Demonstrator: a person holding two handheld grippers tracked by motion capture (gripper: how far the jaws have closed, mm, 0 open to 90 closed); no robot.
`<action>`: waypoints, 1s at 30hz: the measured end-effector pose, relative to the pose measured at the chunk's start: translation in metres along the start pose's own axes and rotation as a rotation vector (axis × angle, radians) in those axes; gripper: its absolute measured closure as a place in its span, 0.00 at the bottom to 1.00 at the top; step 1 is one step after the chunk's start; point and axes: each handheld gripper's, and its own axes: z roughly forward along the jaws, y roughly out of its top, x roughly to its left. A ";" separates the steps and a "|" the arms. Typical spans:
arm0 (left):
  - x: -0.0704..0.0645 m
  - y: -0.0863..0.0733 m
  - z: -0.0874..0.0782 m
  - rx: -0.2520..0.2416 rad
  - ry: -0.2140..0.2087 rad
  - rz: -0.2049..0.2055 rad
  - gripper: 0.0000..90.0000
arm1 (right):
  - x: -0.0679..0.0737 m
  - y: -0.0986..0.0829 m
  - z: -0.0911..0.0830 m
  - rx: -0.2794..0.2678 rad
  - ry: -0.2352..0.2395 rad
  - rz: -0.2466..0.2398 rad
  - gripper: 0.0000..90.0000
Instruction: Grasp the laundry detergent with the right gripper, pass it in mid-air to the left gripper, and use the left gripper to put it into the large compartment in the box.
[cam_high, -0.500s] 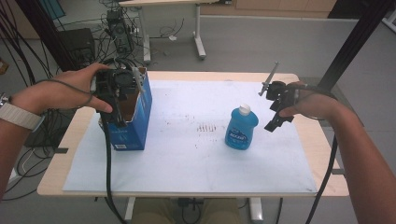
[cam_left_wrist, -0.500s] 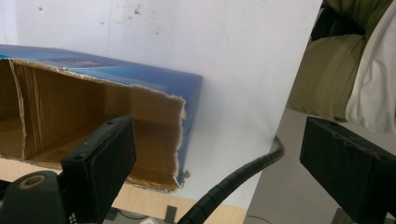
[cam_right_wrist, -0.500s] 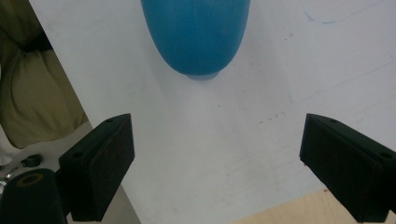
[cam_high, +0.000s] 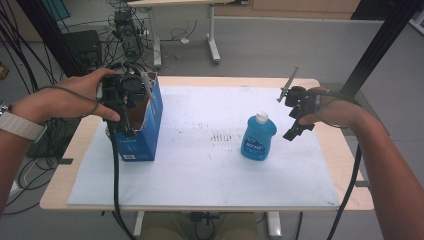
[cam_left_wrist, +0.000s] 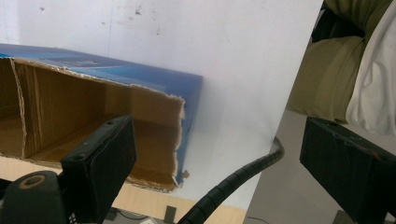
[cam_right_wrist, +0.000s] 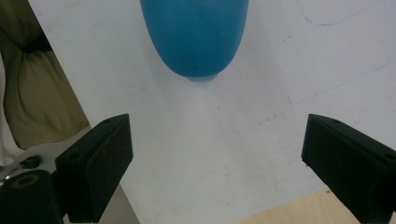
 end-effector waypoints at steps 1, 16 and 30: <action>0.000 0.000 0.000 0.000 0.000 0.000 0.13 | 0.000 0.000 0.000 0.000 0.000 0.000 0.10; -0.001 0.002 0.001 -0.014 0.006 0.001 0.13 | 0.003 -0.002 -0.002 -0.027 -0.022 0.009 0.05; -0.001 0.004 0.003 -0.018 0.012 0.012 0.13 | 0.004 -0.002 0.005 -0.052 -0.018 0.014 0.05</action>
